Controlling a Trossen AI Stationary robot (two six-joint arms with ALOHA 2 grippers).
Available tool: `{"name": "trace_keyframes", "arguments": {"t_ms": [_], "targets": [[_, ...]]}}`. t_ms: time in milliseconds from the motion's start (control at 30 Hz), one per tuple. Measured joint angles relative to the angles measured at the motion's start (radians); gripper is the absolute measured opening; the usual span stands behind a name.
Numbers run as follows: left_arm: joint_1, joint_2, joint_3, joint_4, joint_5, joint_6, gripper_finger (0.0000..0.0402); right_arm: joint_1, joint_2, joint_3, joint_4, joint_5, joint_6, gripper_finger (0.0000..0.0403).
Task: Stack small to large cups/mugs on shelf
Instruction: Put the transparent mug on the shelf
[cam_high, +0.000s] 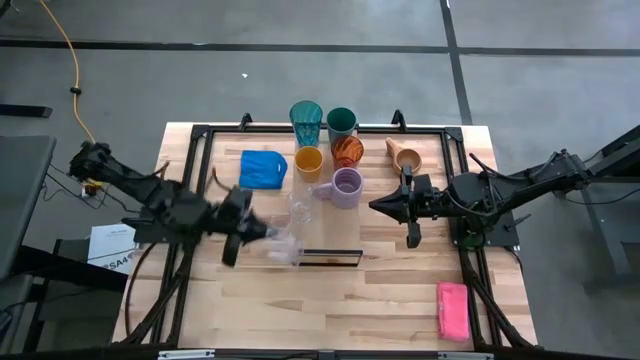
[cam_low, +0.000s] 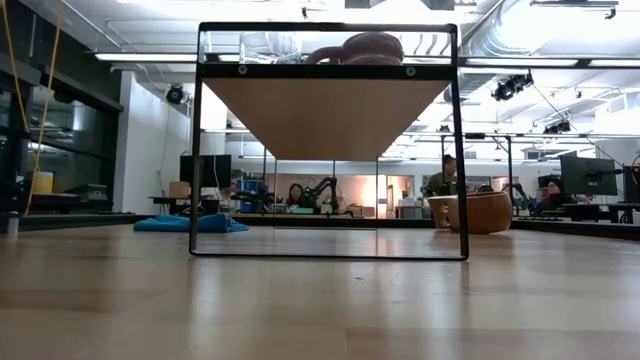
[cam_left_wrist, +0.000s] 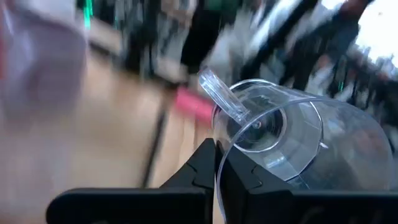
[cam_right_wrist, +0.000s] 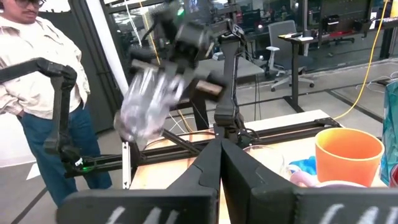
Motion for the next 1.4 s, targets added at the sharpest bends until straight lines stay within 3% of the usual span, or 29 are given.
{"name": "trace_keyframes", "arguments": {"t_ms": [233,533,1133,1400], "targets": [[0.178,0.005,0.000,0.258,0.017,0.240,0.0000,0.000,0.000,0.000,0.011,-0.061,0.052,0.0000],[0.195,0.053,-0.063,0.476,0.011,0.298,0.0000,0.000,0.000,0.000,0.044,-0.117,0.051,0.0000],[0.193,0.075,-0.063,0.465,0.029,0.231,0.0000,0.000,0.000,0.000,0.038,-0.117,0.050,0.0000],[0.087,0.258,0.116,0.174,0.037,0.213,0.0000,0.000,0.000,0.000,0.043,-0.117,0.051,0.0000]]}}
